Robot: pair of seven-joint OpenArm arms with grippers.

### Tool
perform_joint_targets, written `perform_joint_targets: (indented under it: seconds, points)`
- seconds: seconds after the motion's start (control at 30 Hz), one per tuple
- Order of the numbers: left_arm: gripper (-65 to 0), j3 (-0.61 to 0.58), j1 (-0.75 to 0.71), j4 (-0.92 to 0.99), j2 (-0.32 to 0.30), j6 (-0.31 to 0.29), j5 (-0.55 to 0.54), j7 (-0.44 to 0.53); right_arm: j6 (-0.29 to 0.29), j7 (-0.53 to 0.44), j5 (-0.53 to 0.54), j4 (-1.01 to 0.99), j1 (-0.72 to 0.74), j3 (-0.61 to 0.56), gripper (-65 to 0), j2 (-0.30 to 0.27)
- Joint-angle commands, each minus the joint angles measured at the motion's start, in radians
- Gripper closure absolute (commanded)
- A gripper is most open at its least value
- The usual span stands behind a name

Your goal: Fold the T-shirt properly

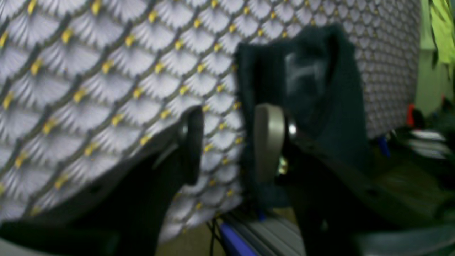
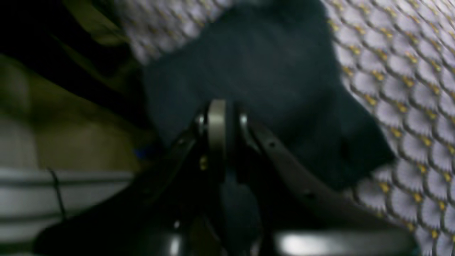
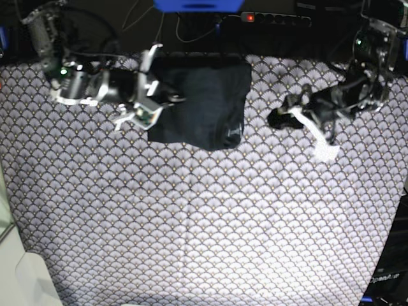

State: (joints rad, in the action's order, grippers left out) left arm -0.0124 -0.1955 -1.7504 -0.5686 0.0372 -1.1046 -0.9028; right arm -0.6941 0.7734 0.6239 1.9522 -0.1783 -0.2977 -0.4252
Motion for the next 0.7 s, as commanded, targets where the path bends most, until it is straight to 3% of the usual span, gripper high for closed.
perform_joint_targets:
  seconds: [0.0, 0.2, 0.47, 0.67]
  points:
    - [-23.8, 0.035, 0.003, -0.015, -0.014, -0.006, -0.015, 0.018, -0.004, -0.021, 0.017, 0.017, 0.021, -0.004, -2.8, 0.001]
    - [-23.8, 0.156, -0.069, -0.026, 0.020, -0.004, -0.024, 0.017, -0.004, -0.021, 0.014, 0.008, 0.061, -0.071, -2.8, 0.038]
    - [-23.8, 0.160, -0.111, -0.055, 0.040, -0.001, -0.022, 0.017, -0.004, -0.038, 0.009, -0.078, 0.067, -0.091, -2.8, 0.044]
    - [-23.8, 0.160, -0.114, -0.056, 0.049, -0.003, -0.024, 0.017, -0.004, -0.128, 0.009, -0.202, 0.062, -0.094, -2.8, 0.039]
